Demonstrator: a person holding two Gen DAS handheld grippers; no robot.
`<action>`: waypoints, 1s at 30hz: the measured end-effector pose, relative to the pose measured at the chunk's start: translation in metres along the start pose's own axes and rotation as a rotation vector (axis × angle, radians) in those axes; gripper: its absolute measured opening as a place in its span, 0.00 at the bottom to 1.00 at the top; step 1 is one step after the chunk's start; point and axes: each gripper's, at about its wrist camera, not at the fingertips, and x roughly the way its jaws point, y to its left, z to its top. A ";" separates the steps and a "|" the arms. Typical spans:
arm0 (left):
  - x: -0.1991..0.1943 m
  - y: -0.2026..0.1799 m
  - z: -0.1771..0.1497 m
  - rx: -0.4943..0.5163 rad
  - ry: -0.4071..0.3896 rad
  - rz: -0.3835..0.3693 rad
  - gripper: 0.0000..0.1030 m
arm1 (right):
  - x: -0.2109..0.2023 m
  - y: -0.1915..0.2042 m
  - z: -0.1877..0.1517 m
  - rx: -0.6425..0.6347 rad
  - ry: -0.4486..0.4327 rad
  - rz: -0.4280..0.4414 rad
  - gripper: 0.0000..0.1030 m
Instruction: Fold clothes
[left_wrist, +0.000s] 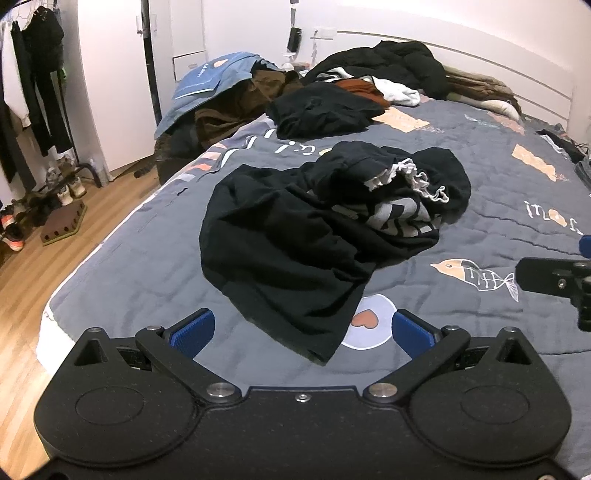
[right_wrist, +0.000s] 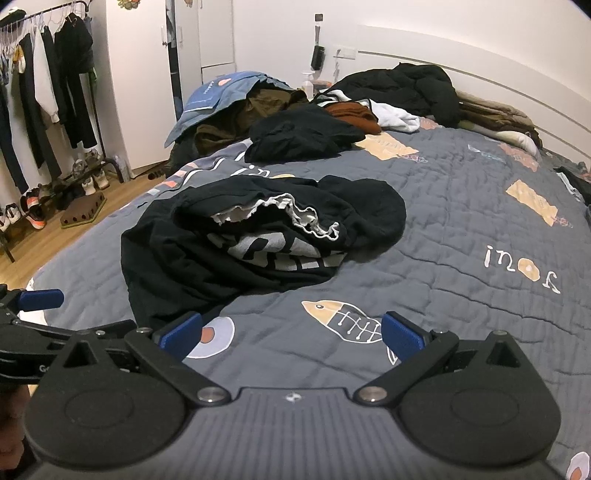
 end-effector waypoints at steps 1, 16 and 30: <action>0.000 0.001 -0.001 -0.007 -0.005 -0.004 1.00 | 0.000 0.000 0.000 0.001 -0.001 0.001 1.00; -0.005 0.009 -0.002 -0.065 -0.019 -0.077 1.00 | 0.004 0.003 0.000 0.003 -0.004 0.006 1.00; -0.007 0.011 -0.002 -0.082 -0.037 -0.055 1.00 | 0.003 0.006 0.004 0.001 -0.005 0.006 1.00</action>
